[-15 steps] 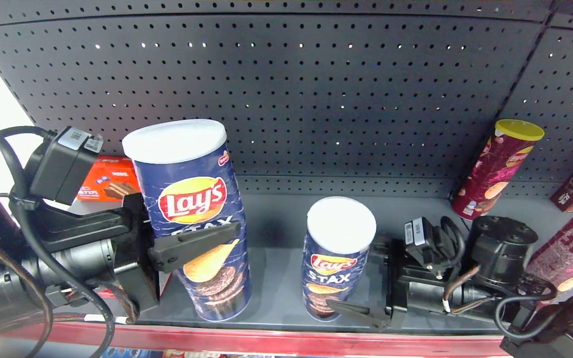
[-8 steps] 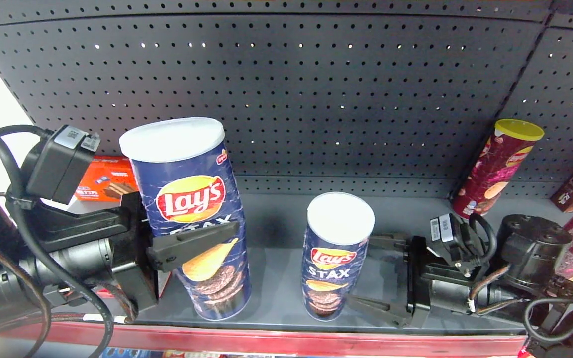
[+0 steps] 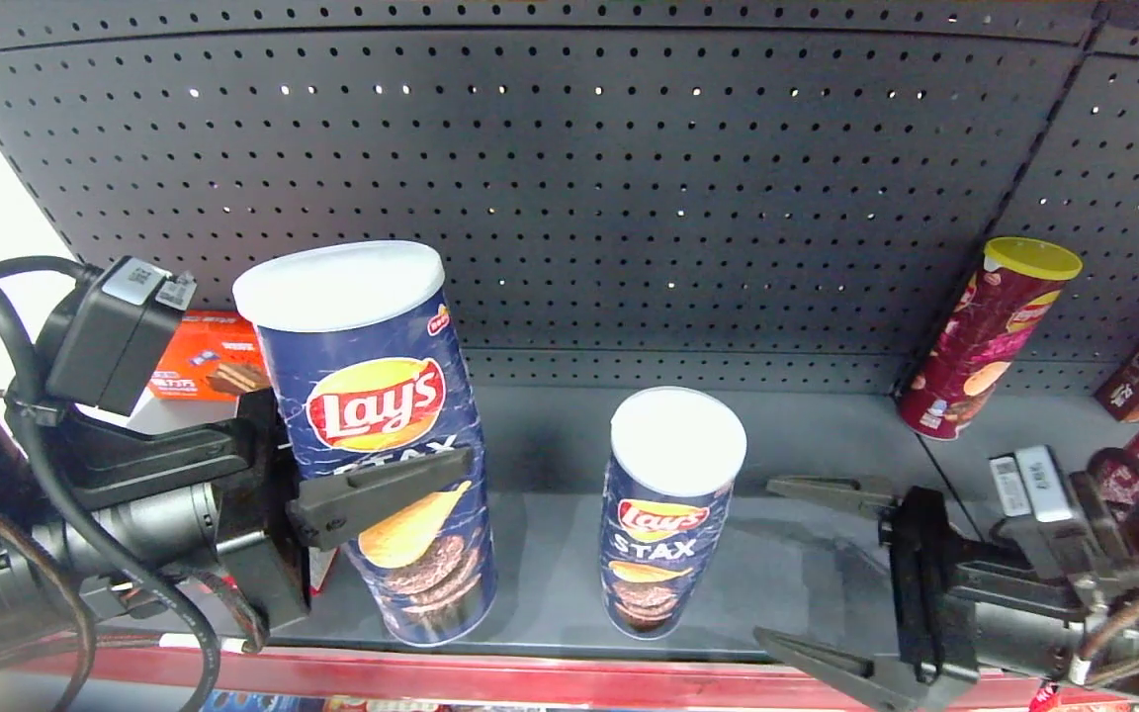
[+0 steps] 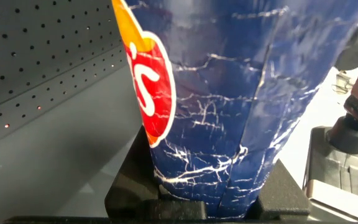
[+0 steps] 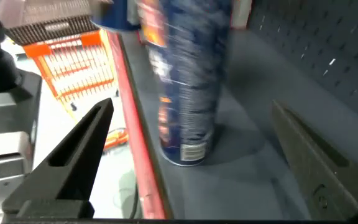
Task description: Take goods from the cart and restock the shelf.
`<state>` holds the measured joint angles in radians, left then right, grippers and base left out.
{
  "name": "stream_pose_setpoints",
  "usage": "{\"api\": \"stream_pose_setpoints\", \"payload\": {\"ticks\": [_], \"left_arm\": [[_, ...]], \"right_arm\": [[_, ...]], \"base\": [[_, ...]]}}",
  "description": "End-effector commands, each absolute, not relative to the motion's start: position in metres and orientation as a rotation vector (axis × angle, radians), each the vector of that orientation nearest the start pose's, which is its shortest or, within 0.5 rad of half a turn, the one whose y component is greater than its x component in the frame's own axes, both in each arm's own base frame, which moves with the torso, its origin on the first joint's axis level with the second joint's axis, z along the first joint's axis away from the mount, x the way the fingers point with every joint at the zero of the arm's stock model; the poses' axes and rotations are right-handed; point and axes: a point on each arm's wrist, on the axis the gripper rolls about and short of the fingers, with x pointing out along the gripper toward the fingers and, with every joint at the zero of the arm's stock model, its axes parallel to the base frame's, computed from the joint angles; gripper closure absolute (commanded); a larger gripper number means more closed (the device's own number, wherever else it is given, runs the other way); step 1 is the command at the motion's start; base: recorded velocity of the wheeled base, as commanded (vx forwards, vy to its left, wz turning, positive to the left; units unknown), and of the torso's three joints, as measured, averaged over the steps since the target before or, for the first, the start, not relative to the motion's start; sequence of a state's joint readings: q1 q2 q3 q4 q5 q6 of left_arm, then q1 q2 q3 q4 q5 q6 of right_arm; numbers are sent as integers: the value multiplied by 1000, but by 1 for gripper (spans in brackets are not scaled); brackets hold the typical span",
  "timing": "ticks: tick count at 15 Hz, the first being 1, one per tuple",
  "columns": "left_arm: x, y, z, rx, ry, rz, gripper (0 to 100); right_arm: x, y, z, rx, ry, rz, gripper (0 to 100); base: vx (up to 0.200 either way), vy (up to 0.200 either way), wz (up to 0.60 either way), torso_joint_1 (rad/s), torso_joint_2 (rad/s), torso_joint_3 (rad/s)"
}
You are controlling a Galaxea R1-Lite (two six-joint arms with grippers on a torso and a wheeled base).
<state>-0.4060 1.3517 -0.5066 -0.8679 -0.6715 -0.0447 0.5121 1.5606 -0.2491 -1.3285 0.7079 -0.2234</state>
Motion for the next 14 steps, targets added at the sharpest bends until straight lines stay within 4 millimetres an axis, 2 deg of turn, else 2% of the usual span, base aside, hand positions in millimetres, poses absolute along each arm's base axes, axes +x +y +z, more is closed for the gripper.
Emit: {"api": "stream_pose_setpoints", "payload": {"ticks": [1,4,8,10,13,14], "left_arm": [[182,-93,215,-38,-4,-1079,100],[180,-92,217,-37,-12,-1077,100],[178,-92,219,-34,-21,-1081,100],[177,-92,220,-34,-26,-1079,100],[171,-89,223,-32,-40,-1081,100],[169,-89,219,-32,-28,-1081,100]], "right_arm": [[141,95,168,-199,-248,1192,0],[103,65,165,-196,-225,1046,0],[54,36,151,-132,-146,910,0],[27,22,133,-95,-71,814,0],[-1,6,111,-53,-36,676,0],[-13,-1,97,-7,-49,612,0]], "base": [[0,0,0,0,0,0],[0,0,0,0,0,0],[0,0,0,0,0,0],[0,0,0,0,0,0],[0,0,0,0,0,0],[0,0,0,0,0,0]]}}
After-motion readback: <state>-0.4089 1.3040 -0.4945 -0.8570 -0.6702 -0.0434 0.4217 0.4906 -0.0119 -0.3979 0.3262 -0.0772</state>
